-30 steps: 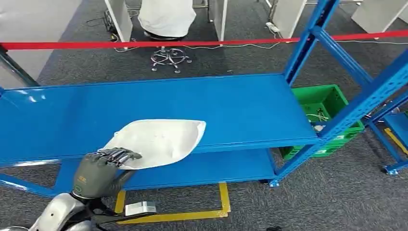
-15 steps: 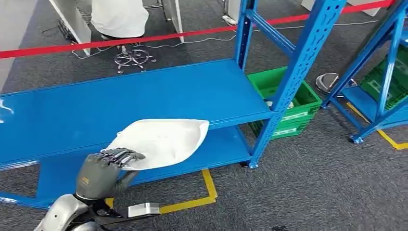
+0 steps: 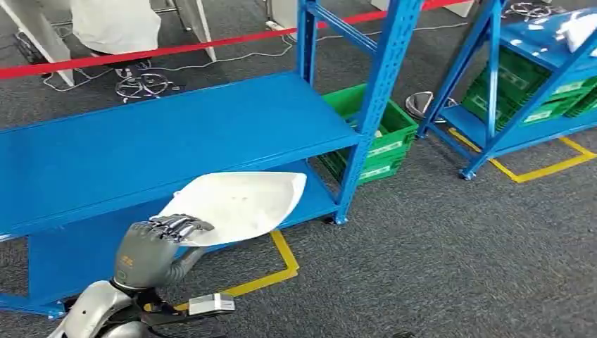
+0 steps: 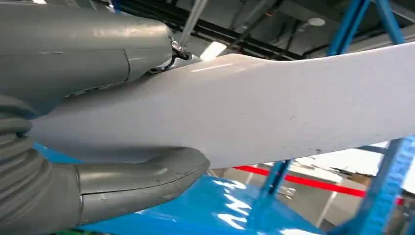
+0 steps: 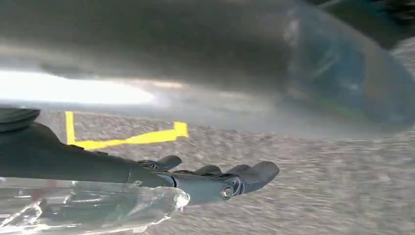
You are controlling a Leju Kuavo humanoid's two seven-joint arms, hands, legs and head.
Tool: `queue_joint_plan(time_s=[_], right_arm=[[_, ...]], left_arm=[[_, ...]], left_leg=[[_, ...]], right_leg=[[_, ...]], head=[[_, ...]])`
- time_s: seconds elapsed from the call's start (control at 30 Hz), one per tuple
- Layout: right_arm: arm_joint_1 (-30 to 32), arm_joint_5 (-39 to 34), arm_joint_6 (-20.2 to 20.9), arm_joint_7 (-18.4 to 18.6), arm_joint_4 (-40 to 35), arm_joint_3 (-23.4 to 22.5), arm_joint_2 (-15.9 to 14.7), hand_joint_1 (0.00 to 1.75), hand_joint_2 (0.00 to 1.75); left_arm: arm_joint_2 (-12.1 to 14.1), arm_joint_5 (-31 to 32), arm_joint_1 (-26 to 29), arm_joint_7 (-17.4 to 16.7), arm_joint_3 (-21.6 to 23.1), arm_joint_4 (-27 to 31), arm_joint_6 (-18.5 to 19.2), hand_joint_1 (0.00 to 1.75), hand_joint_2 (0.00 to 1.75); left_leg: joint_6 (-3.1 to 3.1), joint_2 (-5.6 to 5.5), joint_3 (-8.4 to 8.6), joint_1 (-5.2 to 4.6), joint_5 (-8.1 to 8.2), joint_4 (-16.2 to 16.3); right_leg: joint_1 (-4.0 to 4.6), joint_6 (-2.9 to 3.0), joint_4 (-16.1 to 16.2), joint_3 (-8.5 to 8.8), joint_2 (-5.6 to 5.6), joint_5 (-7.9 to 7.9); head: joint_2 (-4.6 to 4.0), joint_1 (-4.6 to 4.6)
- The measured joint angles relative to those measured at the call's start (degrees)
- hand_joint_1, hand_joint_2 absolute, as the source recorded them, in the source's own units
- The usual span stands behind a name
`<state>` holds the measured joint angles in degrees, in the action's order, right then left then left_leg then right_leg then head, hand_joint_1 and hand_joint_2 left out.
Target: Take the parts from the cabinet and place them on the table.
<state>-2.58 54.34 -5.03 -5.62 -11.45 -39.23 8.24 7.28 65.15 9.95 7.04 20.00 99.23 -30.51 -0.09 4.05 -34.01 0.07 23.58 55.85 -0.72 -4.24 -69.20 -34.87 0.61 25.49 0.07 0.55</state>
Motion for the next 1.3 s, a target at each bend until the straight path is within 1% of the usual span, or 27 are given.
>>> queue_joint_plan(time_s=[0.07, 0.1, 0.17, 0.2, 0.23, 0.27, 0.3, 0.37, 0.4, 0.43, 0.5, 0.53, 0.57, 0.6, 0.7, 0.73, 0.8, 0.87, 0.9, 0.93, 1.0, 1.03, 1.07, 1.1, 1.23, 1.27, 1.3], right_arm=[[-0.5, 0.1, 0.0, -0.1, 0.0, 0.0, 0.0, 0.00, 0.00], [-0.6, 0.2, -0.1, -0.1, -0.1, 0.0, 0.0, 0.00, 0.00], [-0.4, 0.2, -0.2, -0.1, -0.1, -0.1, 0.0, 0.00, 0.00], [-0.2, 0.2, -0.2, 0.0, -0.1, -0.2, -0.1, 0.00, 0.00], [-0.1, 0.2, -0.2, 0.0, -0.1, -0.2, -0.1, 0.00, 0.00], [-0.2, 0.2, -0.2, 0.0, -0.1, -0.2, -0.1, 0.00, 0.00], [-0.4, 0.3, -0.2, -0.1, -0.1, -0.2, -0.1, 0.00, 0.00], [-0.4, 0.5, -0.1, -0.1, -0.1, -0.2, -0.1, 0.00, 0.00], [-0.3, 0.6, -0.1, -0.1, -0.1, -0.2, -0.1, 0.00, 0.00], [-0.2, 0.7, -0.1, -0.1, -0.1, -0.3, -0.1, 0.00, 0.00], [-0.3, 0.7, -0.1, -0.1, -0.1, -0.3, -0.1, 0.00, 0.00], [-0.3, 0.7, -0.1, -0.2, -0.1, -0.3, -0.1, 0.00, 0.00], [-0.4, 0.7, -0.1, -0.2, -0.1, -0.3, -0.1, 0.00, 0.00], [-0.4, 0.7, -0.1, -0.2, -0.1, -0.3, -0.1, 0.00, 0.00], [0.1, 0.7, -0.1, -0.2, -0.1, -0.3, -0.2, 0.00, 0.00], [0.3, 0.7, -0.1, -0.2, -0.1, -0.3, -0.4, 0.00, 0.00], [0.4, 0.8, -0.1, 0.0, -0.1, -0.4, -0.3, 0.00, 0.00], [0.0, 0.8, -0.1, -0.1, -0.1, -0.5, -0.3, 0.00, 0.00], [-0.1, 0.8, -0.1, -0.1, -0.1, -0.5, -0.3, 0.00, 0.00], [-0.1, 0.8, -0.1, -0.1, -0.1, -0.5, -0.3, 0.00, 0.00], [0.0, 0.9, -0.1, 0.0, -0.1, -0.5, -0.3, 0.00, 0.00], [-0.1, 1.0, -0.1, 0.0, -0.1, -0.6, -0.3, 0.00, 0.00], [-0.2, 1.1, -0.1, 0.0, -0.1, -0.6, -0.3, 0.00, 0.00], [-0.6, 1.1, -0.1, -0.1, -0.1, -0.6, -0.3, 0.00, 0.00], [-0.3, 1.1, -0.1, 0.0, -0.1, -0.7, -0.3, 0.00, 0.00], [-0.1, 1.2, -0.1, 0.0, -0.1, -0.7, -0.3, 0.00, 0.00], [-0.1, 1.2, -0.1, 0.0, -0.1, -0.8, -0.3, 0.00, 0.00]], left_arm=[[0.0, 0.0, 0.0, 0.0, 0.0, 0.0, 0.0, 1.75, 1.75], [0.0, 0.0, -0.1, 0.0, 0.0, -0.1, 0.0, 1.75, 1.75], [0.0, 0.0, -0.3, 0.0, 0.1, -0.1, 0.0, 1.75, 1.75], [-0.1, 0.0, -0.2, 0.0, 0.1, -0.1, 0.0, 1.75, 1.75], [0.0, 0.0, -0.3, 0.0, 0.1, -0.2, 0.0, 1.75, 1.75], [0.0, 0.0, -0.1, 0.0, 0.2, -0.2, 0.0, 1.75, 1.75], [-0.1, -0.1, -0.1, 0.0, 0.2, -0.2, 0.0, 1.75, 1.75], [0.0, -0.2, -0.1, 0.0, 0.2, -0.3, 0.0, 1.75, 1.75], [0.0, -0.2, -0.1, 0.0, 0.2, -0.4, 0.0, 1.75, 1.75], [0.0, -0.2, -0.1, 0.0, 0.2, -0.5, 0.0, 1.75, 1.75], [0.0, -0.3, -0.2, 0.0, 0.2, -0.5, 0.0, 1.75, 1.75], [0.0, -0.3, -0.4, 0.0, 0.2, -0.5, 0.0, 1.75, 1.75], [0.0, -0.2, -0.4, 0.0, 0.2, -0.5, 0.0, 1.75, 1.75], [0.0, -0.3, -0.5, 0.0, 0.2, -0.5, -0.1, 1.75, 1.75], [-0.1, -0.3, -0.5, 0.1, 0.2, -0.7, -0.1, 1.75, 1.75], [0.0, -0.3, -0.7, 0.2, 0.2, -0.7, -0.1, 1.75, 1.75], [-0.2, -0.3, -0.5, 0.2, 0.2, -0.9, -0.1, 1.75, 1.75], [-0.2, -0.3, -0.4, 0.3, 0.2, -1.1, 0.0, 1.75, 1.75], [-0.2, -0.3, -0.4, 0.3, 0.2, -1.2, 0.0, 1.75, 1.75], [-0.2, -0.3, -0.4, 0.3, 0.2, -1.2, 0.0, 1.75, 1.75], [-0.2, -0.5, -0.5, 0.3, 0.2, -1.3, 0.0, 1.75, 1.75], [-0.2, -0.6, -0.5, 0.4, 0.2, -1.3, 0.0, 1.75, 1.75], [-0.2, -0.7, -0.5, 0.4, 0.2, -1.3, 0.0, 1.75, 1.75], [-0.3, -0.8, -0.5, 0.4, 0.2, -1.3, -0.1, 1.75, 1.75], [-0.3, -1.0, -0.5, 0.4, 0.2, -1.4, 0.0, 1.75, 1.75], [-0.2, -1.0, -0.6, 0.4, 0.2, -1.4, 0.0, 1.75, 1.75], [-0.2, -1.1, -0.5, 0.4, 0.2, -1.4, -0.1, 1.75, 1.75]], left_leg=[[-0.71, 0.99, -0.80, -0.34, -0.64, 0.6], [-1.01, 1.62, -0.69, -0.39, -1.20, 0.7], [-1.53, 2.70, -0.76, -0.06, -2.07, 0.5], [-1.88, 3.11, -0.84, -0.04, -2.35, 0.5], [-2.48, 0.94, -1.25, 0.27, -0.66, 1.0], [-2.73, -1.57, -1.97, 0.25, 3.30, 3.3], [-2.82, -2.71, -2.97, 0.27, 7.23, 7.1], [-2.74, -3.53, -4.69, 0.19, 11.81, 15.2], [-2.63, -3.70, -4.62, 0.15, 11.49, 17.2], [-2.43, -3.78, -3.45, 0.15, 9.58, 17.0], [-1.96, -4.16, 0.96, 0.15, 5.39, 11.4], [-1.56, -5.78, 4.44, 0.17, 4.89, 6.6], [-1.16, -8.76, 8.36, 0.13, 6.01, 1.7], [-0.91, -8.90, 9.84, 0.36, 7.02, -1.7], [-0.34, -7.28, 8.00, 0.28, 6.13, -1.3], [0.07, -6.23, 7.42, 0.60, 5.58, -1.3], [0.86, -5.03, 6.17, 0.29, 4.37, -1.3], [0.84, -3.45, 4.88, 0.10, 3.22, -1.3], [0.87, -2.56, 4.16, 0.03, 2.67, -1.2], [0.81, -1.77, 3.39, -0.04, 2.12, -1.1], [0.58, -0.49, 1.94, -0.11, 1.24, -0.8], [0.38, 0.02, 1.45, -0.15, 0.82, -0.7], [0.17, 0.42, 1.28, -0.30, 0.53, -0.6], [-0.13, 1.15, 1.03, -0.44, 0.23, -0.5], [-1.29, 2.87, 0.17, -0.21, -1.08, -0.5], [-1.81, -0.24, -0.36, 0.08, 1.11, 0.5], [-1.99, -2.11, -1.27, 0.10, 4.62, 3.4]], right_leg=[[0.57, -0.06, 11.3, 8.00, 3.07, 4.01], [0.68, 1.20, 12.1, 7.90, 2.71, 4.35], [1.02, 2.02, 11.9, 6.66, 1.70, 3.82], [0.98, 2.87, 12.2, 6.20, 1.32, 3.15], [0.73, 3.39, 12.3, 5.66, 1.01, 2.45], [0.68, 3.89, 12.3, 4.88, 0.42, 1.58], [0.67, 4.22, 12.2, 3.94, -0.14, 0.74], [0.72, 4.24, 12.1, 1.78, -1.54, -0.92], [0.73, 4.16, 12.1, 0.82, -2.15, -1.65], [0.72, 4.12, 12.1, -0.23, -2.76, -2.46], [0.72, 3.91, 12.0, -1.94, -4.04, -3.92], [0.64, 3.67, 12.0, -2.58, -4.69, -4.66], [0.76, 3.29, 11.9, -3.16, -5.27, -5.22], [0.95, 3.07, 11.9, -3.61, -5.86, -6.01], [0.95, 1.94, 12.7, -4.76, -7.74, -8.67], [0.86, 1.90, 12.5, -5.47, -6.56, -8.09], [0.99, 1.15, 6.9, -7.06, -2.16, -0.57], [0.80, 0.66, -2.4, -8.67, -1.07, 5.31], [0.65, 0.51, -6.0, -8.85, -0.98, 5.60], [0.61, 0.44, -7.2, -8.13, -0.96, 3.85], [0.63, 0.58, -3.2, -3.41, -0.57, -0.26], [0.70, 0.80, 1.9, 0.68, 0.34, -0.57], [0.83, 1.10, 7.4, 5.02, 2.39, 1.19], [1.40, 1.32, 13.2, 8.45, 2.99, 2.98], [1.47, 2.96, 14.4, 6.80, 1.03, 1.59], [1.26, 3.35, 14.4, 6.55, 0.60, 0.99], [1.19, 3.82, 14.3, 5.80, 0.17, 0.41]], head=[[0.00, 0.22], [0.00, -0.13], [0.00, -0.09], [0.00, -0.07], [0.00, -0.11], [0.00, -0.20], [0.00, -0.29], [0.00, -0.26], [0.00, -0.24], [0.00, -0.24], [0.00, -0.24], [0.00, -0.26], [0.00, -0.20], [0.00, -0.17], [0.00, -0.16], [0.00, -0.26], [0.00, 0.46], [0.00, 0.46], [0.00, 0.48], [0.00, 0.48], [0.00, 0.50], [0.00, 0.46], [0.00, 0.48], [0.00, 0.50], [0.00, 0.48], [0.00, 0.37], [0.00, 0.26]])
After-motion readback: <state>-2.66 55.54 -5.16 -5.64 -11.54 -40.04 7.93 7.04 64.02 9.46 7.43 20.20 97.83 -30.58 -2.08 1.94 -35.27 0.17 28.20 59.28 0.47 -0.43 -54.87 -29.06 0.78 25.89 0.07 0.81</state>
